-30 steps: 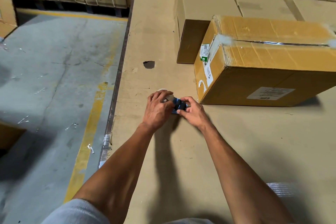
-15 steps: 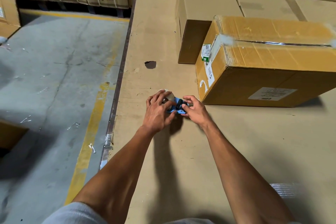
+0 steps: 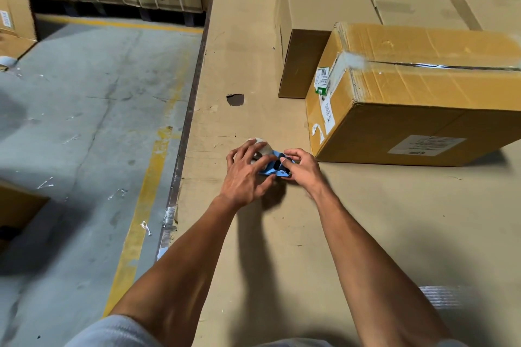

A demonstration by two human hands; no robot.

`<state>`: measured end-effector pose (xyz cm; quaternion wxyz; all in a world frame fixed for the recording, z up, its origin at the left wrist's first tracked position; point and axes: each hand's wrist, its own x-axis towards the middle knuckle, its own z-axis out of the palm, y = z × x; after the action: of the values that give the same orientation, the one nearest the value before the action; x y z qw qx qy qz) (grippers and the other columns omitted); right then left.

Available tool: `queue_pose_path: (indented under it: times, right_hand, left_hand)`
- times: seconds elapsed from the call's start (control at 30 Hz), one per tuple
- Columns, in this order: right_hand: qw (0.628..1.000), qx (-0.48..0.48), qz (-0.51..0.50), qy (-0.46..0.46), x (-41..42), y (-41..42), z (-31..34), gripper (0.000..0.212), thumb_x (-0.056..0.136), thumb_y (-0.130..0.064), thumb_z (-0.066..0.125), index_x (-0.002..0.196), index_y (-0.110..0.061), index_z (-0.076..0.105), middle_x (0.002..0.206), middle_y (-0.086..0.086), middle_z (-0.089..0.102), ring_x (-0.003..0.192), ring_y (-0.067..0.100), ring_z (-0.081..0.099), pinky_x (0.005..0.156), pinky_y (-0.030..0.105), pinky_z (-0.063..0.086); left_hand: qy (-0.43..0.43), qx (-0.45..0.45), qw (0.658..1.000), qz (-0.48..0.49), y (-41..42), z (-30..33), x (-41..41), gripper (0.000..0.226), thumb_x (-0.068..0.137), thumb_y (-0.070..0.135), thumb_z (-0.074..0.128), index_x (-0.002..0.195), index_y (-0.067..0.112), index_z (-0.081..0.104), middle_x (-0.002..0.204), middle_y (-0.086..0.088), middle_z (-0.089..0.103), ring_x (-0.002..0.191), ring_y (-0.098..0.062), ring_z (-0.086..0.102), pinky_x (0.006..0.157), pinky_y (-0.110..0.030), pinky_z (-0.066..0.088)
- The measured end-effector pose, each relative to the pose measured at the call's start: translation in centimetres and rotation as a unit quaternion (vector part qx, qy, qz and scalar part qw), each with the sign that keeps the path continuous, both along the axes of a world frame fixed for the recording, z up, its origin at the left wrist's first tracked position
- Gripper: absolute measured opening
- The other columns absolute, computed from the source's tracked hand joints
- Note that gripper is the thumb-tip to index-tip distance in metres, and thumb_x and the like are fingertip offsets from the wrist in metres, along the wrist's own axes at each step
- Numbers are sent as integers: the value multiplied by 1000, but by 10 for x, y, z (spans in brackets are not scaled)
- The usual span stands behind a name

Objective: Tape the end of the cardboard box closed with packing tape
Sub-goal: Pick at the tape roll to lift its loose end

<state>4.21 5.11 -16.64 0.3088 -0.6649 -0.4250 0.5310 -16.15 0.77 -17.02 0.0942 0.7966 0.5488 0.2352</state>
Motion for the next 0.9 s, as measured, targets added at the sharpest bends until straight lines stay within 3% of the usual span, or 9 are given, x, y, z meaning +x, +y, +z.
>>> queue_pose_path:
  times: [0.17,0.33,0.43,0.53,0.63,0.8,0.9]
  right_hand:
    - [1000,2,-5,0,1,3,0,28,95,-20,76,122,-22,72,123,5,72,105,24,76,83,48,67]
    - [1000,-5,-12,16,0,2,0,27,94,-16,78,120,-16,72,120,8,74,104,25,77,85,51,66]
    - [999,-12,-23,22,-2,0,-5,24,89,-21,82,112,-20,74,116,10,76,102,24,78,86,52,66]
    - [1000,1,-15,-21,-3,-3,-8,28,78,-32,89,101,-26,75,105,2,78,98,18,77,85,43,66]
    - [999,15,-15,-30,-6,-5,-8,26,82,-29,90,101,-25,73,104,1,77,97,15,74,82,33,63]
    - [999,11,-19,-31,-1,-6,-7,11,93,-39,76,96,-29,76,101,-5,78,96,16,74,83,36,61]
    - [999,1,-15,-29,3,-3,-12,10,87,-40,78,93,-32,77,103,-3,79,100,19,76,89,46,64]
  left_hand:
    - [6,-15,1000,-1,0,0,0,54,97,63,54,145,39,60,166,-6,42,159,-32,30,116,-58,31]
    - [-26,-27,999,5,0,10,3,72,97,65,50,164,42,35,162,0,46,157,-26,33,116,-58,31]
    - [-80,-46,995,32,3,13,11,81,93,66,56,164,33,35,158,1,49,153,-25,39,114,-57,33]
    - [-127,-84,985,76,5,9,15,88,91,66,66,164,31,32,159,0,46,152,-26,37,112,-53,34]
    - [-158,-104,980,68,6,6,15,90,90,61,71,164,27,32,162,1,43,149,-25,38,111,-53,38]
    - [-178,-103,978,45,12,4,9,84,92,53,63,162,14,37,159,-5,47,145,-29,43,118,-52,40]
    - [-192,-116,974,40,11,7,8,80,91,48,56,161,14,37,155,-9,48,142,-30,43,118,-51,40]
